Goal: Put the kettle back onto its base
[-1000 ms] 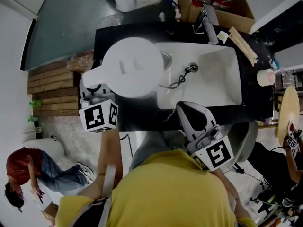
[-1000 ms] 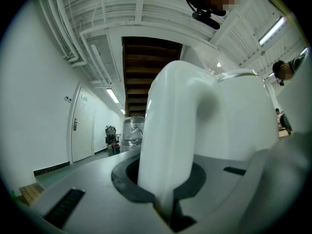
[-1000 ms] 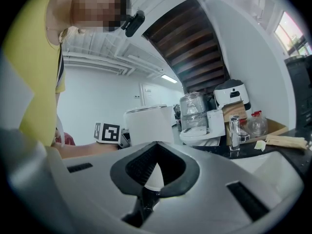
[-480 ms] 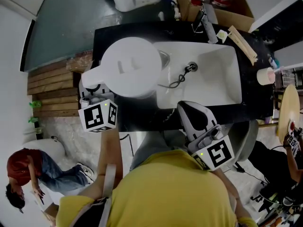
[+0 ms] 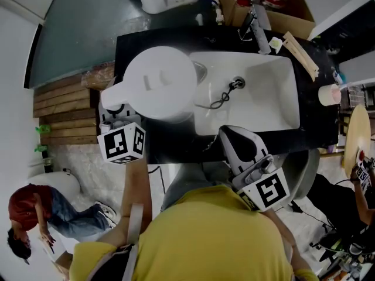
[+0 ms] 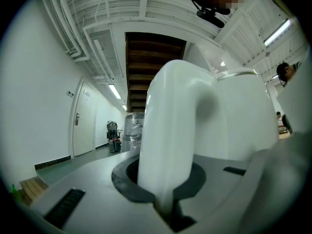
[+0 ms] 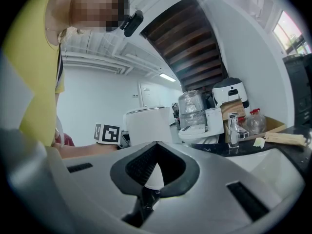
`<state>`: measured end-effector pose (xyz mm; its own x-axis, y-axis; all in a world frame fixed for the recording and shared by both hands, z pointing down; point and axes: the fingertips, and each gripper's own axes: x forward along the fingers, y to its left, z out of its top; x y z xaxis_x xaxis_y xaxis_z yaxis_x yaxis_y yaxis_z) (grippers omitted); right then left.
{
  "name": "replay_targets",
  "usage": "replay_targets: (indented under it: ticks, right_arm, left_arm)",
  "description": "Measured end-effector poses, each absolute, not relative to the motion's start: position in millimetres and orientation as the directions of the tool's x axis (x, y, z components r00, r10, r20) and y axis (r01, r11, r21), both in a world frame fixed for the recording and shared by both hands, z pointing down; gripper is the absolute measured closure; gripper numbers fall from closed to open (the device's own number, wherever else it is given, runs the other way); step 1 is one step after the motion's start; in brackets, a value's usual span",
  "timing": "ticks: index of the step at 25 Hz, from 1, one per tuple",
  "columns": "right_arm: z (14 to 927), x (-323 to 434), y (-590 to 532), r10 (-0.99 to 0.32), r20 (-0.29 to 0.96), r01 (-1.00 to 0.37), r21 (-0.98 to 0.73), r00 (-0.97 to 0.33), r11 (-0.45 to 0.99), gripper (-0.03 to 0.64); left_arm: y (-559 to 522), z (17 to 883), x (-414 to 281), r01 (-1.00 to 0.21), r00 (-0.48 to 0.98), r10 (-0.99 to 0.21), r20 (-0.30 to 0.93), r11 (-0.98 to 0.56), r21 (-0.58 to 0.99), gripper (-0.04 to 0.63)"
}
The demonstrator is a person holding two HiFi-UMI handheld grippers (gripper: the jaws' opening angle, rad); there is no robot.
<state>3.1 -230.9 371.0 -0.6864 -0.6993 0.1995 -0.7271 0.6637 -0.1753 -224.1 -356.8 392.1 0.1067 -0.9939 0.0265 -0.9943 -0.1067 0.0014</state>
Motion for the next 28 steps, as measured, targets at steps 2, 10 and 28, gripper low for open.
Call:
replay_targets:
  ticks: [2, 10, 28]
  right_arm:
    - [371.9, 2.2, -231.7, -0.698, 0.199, -0.725, -0.178, -0.688, 0.665, 0.609]
    - [373.8, -2.0, -230.2, -0.683, 0.199, -0.711, -0.179, -0.703, 0.680, 0.609]
    - [373.6, -11.7, -222.7, -0.665, 0.198, -0.693, -0.176, -0.721, 0.699, 0.609]
  left_arm:
    - [-357.3, 396.1, -226.0, -0.994, 0.110, -0.993, 0.036, -0.109, 0.019, 0.561]
    - [-357.0, 397.5, -223.7, -0.994, 0.107, -0.994, 0.013, -0.107, -0.013, 0.563]
    - [-352.7, 404.1, -221.8, -0.995, 0.097, -0.995, 0.012, -0.097, -0.037, 0.548]
